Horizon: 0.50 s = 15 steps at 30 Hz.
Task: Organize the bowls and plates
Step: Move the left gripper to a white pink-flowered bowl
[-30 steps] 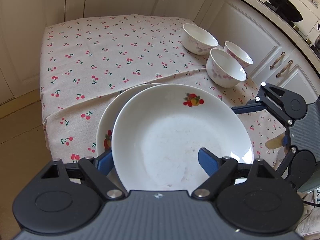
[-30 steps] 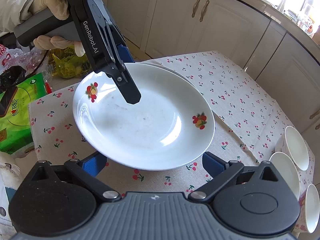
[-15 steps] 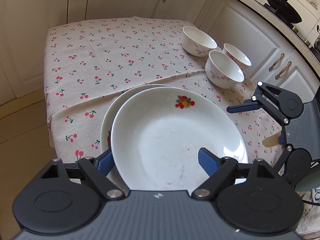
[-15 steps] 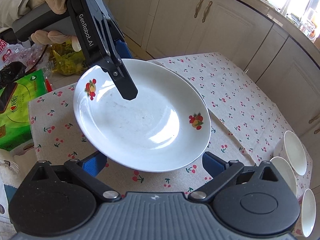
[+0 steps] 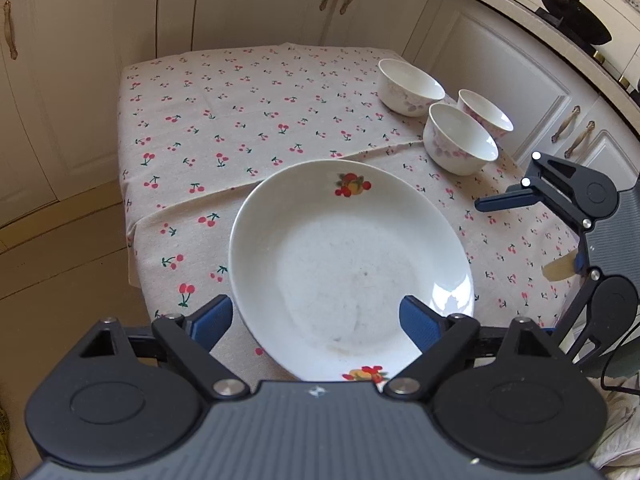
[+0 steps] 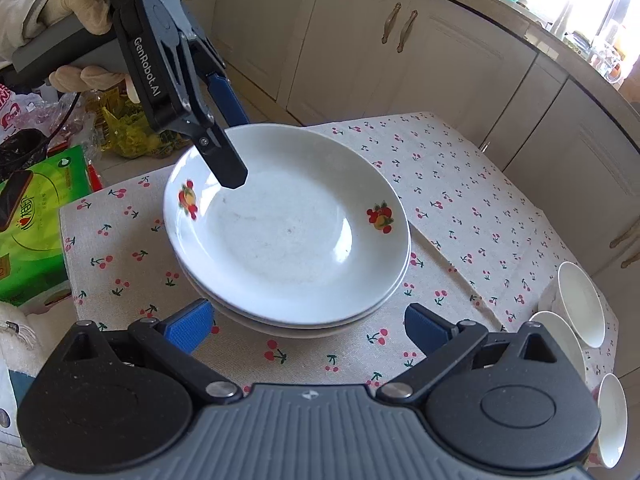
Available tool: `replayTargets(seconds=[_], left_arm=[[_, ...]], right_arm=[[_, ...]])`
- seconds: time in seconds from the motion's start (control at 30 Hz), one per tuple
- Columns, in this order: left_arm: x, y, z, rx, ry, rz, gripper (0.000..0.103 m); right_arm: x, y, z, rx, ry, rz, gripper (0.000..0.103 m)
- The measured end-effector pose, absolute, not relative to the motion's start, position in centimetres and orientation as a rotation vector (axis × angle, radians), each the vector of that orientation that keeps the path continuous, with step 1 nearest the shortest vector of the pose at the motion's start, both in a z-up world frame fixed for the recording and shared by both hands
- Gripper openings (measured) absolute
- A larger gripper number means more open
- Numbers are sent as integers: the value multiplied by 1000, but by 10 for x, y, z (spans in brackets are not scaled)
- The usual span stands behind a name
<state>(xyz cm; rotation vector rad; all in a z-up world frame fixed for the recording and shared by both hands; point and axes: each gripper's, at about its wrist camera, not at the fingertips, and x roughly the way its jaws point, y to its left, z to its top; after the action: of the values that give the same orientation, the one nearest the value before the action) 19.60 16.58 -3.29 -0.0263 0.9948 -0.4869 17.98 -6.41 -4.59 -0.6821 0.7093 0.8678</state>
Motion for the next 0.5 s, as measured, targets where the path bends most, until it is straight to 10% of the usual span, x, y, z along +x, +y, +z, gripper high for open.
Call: replayTargets(seconds=[0.5], left_arm=[[154,115,-17,127,755,-435,101]], right_arm=[[164,-110,-16,-426,578,635,103]])
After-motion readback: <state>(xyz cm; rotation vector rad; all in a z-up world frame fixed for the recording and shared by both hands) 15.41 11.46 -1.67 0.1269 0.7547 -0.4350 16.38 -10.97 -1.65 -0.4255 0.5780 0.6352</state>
